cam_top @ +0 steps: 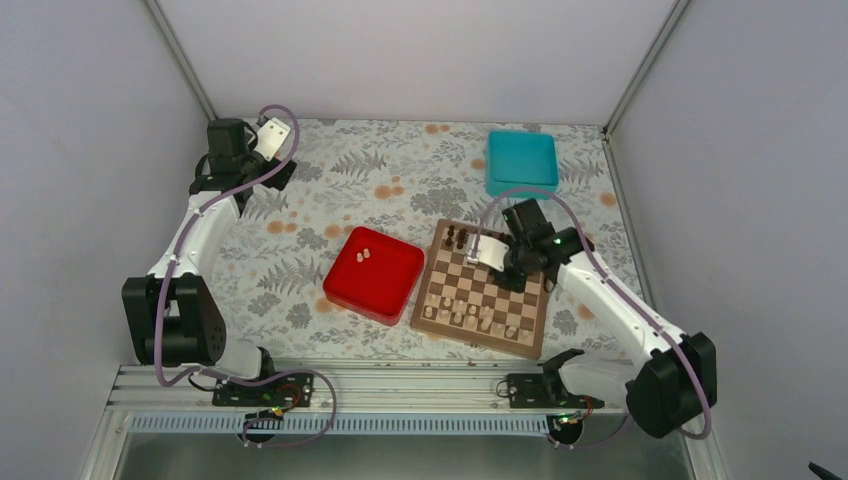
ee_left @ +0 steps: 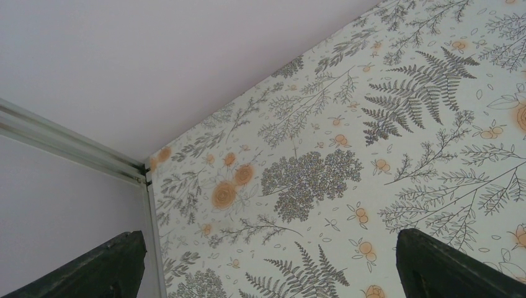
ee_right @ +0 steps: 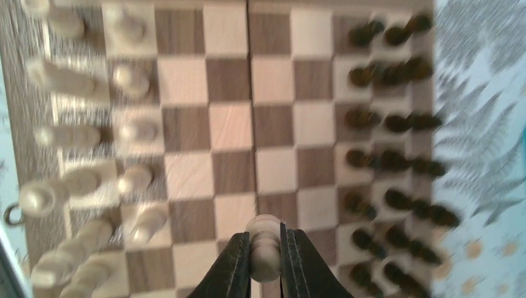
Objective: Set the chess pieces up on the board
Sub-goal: Place the chess piece on the chessboard.
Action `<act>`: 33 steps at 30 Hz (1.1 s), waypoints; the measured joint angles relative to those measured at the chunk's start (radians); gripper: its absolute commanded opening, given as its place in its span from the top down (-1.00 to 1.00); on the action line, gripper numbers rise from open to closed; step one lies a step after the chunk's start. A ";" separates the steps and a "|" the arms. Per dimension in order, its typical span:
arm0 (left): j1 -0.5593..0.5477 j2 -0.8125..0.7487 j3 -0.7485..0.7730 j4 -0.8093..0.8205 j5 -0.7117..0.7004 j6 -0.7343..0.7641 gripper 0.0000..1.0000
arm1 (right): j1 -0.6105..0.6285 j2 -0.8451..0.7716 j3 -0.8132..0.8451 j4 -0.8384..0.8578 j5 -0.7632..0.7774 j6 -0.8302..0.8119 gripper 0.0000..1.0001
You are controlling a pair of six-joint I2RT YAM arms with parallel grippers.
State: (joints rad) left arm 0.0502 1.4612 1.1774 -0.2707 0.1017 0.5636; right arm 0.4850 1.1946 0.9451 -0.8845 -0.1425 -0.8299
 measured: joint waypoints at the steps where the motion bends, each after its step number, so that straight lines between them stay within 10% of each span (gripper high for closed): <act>1: 0.000 0.000 0.000 0.000 0.000 0.000 -1.00 | -0.016 -0.023 -0.034 -0.007 0.002 -0.003 0.85; 33: 0.000 0.004 0.000 0.000 -0.013 0.000 -1.00 | -0.048 -0.016 -0.278 -0.063 -0.044 -0.096 0.78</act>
State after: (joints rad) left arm 0.0502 1.4651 1.1774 -0.2703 0.0891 0.5636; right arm 0.4370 1.1790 0.6666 -0.9470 -0.1864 -0.9260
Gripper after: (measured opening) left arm 0.999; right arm 0.111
